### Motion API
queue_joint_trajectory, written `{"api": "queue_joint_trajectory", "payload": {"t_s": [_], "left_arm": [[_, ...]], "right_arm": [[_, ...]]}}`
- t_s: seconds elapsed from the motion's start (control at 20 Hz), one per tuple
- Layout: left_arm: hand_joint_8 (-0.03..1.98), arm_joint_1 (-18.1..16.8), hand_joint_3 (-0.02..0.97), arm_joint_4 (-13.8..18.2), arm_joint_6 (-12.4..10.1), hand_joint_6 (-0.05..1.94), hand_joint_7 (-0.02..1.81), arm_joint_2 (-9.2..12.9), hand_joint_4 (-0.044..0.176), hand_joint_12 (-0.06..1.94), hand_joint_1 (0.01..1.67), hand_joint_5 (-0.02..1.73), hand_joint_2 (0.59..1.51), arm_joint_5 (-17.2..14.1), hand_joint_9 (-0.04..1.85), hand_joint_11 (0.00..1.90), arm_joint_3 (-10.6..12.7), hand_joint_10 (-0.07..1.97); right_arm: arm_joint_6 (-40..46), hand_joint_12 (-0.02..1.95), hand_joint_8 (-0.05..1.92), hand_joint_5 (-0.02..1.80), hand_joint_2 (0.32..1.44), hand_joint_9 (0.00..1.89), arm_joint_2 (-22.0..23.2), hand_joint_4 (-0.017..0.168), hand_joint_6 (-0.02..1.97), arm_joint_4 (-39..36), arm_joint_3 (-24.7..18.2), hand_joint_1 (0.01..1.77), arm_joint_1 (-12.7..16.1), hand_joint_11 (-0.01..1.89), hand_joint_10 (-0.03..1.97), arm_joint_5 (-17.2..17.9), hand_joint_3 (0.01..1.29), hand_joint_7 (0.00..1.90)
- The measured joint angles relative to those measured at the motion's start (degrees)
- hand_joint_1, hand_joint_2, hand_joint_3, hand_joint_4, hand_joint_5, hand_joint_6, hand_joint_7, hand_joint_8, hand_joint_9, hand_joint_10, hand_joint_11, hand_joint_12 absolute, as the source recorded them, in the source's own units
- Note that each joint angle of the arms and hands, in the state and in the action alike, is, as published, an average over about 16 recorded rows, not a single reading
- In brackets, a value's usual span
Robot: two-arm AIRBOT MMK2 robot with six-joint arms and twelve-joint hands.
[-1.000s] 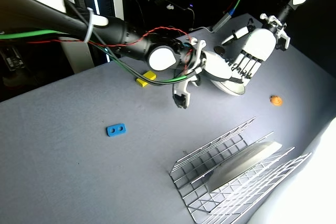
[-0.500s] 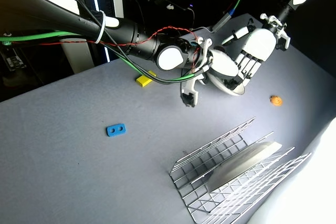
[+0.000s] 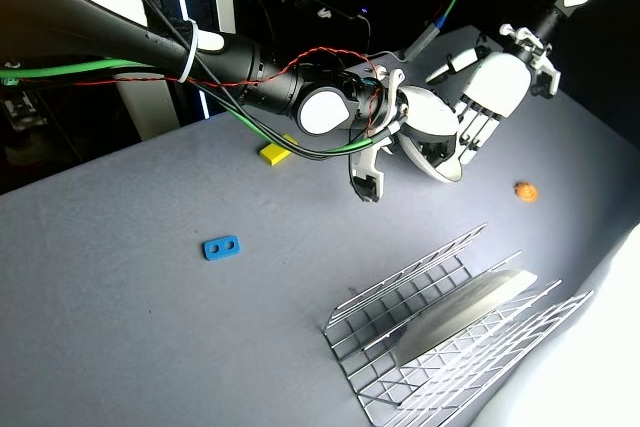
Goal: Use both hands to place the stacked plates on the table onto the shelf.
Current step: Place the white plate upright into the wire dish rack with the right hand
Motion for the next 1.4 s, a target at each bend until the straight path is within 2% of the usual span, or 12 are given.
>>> {"api": "queue_joint_trajectory", "payload": {"t_s": [0.1, 0.35, 0.5, 0.7, 0.9, 1.1, 1.4], "left_arm": [[-0.01, -2.79, 0.021, 0.62, -0.47, 0.00, 0.02, 0.37, -0.003, 0.01, 0.01, 0.00, 1.100, -0.17, 0.01, 0.02, 0.10, 0.00], [-0.01, -9.38, 0.021, 1.18, -1.60, 0.01, 0.01, 1.41, 0.001, 0.01, 0.01, 0.02, 1.103, -0.71, 0.02, 0.02, 0.50, 0.01], [-0.01, -12.57, 0.021, 1.35, -2.39, 0.00, 0.01, 2.07, 0.003, 0.01, 0.01, 0.02, 1.103, -1.10, 0.02, 0.02, 0.99, 0.01], [-0.01, -15.55, 0.021, 1.69, -3.31, 0.00, 0.01, 2.77, 0.004, 0.01, 0.01, 0.02, 1.098, -1.46, 0.02, 0.02, 1.72, 0.01], [-0.01, -17.10, 0.021, 1.85, -4.02, 0.00, 0.02, 3.07, 0.005, 0.01, 0.01, 0.02, 1.092, -1.76, 0.02, 0.02, 2.40, 0.01], [-0.01, -17.55, 0.021, 2.09, -4.54, 0.00, 0.02, 3.19, 0.005, 0.01, 0.01, 0.02, 1.087, -1.96, 0.02, 0.02, 2.94, 0.01], [-0.01, -17.60, 0.021, 2.35, -4.74, 0.00, 0.02, 3.26, 0.005, 0.01, 0.01, 0.02, 1.083, -2.07, 0.02, 0.02, 3.13, 0.01]], "right_arm": [[0.02, 1.31, 0.75, 0.73, 1.05, 0.98, 0.54, -0.004, 0.49, 0.34, -0.73, 1.12, 0.15, 0.77, 0.56, -0.07, 0.01, 0.81], [0.07, 1.35, 0.97, 0.74, 1.05, 0.96, 3.20, -0.004, 0.61, 1.60, -4.10, 1.16, 1.04, 0.76, 0.92, -0.78, 0.01, 0.81], [0.07, 1.37, 1.02, 0.75, 1.05, 0.94, 5.83, -0.004, 0.71, 2.66, -7.28, 1.20, 1.87, 0.76, 1.08, -1.50, 0.01, 0.82], [0.11, 1.37, 1.02, 0.79, 1.05, 0.92, 10.67, -0.004, 0.86, 4.30, -12.69, 1.25, 3.36, 0.76, 1.13, -2.72, 0.01, 0.85], [1.46, 1.38, 1.01, 0.82, 1.05, 0.91, 16.16, -0.006, 1.00, 5.13, -18.27, 1.29, 5.33, 0.77, 1.22, -3.63, 0.01, 0.89], [9.82, 1.37, 0.99, 0.85, 1.05, 0.93, 21.37, -0.004, 1.05, 0.74, -22.60, 1.31, 7.73, 0.78, 1.18, -2.84, 0.01, 0.92], [28.86, 1.36, 0.97, 0.87, 1.05, 0.93, 27.07, -0.003, 1.08, -8.29, -26.07, 1.32, 11.91, 0.79, 1.18, -0.95, 0.01, 0.94]]}}
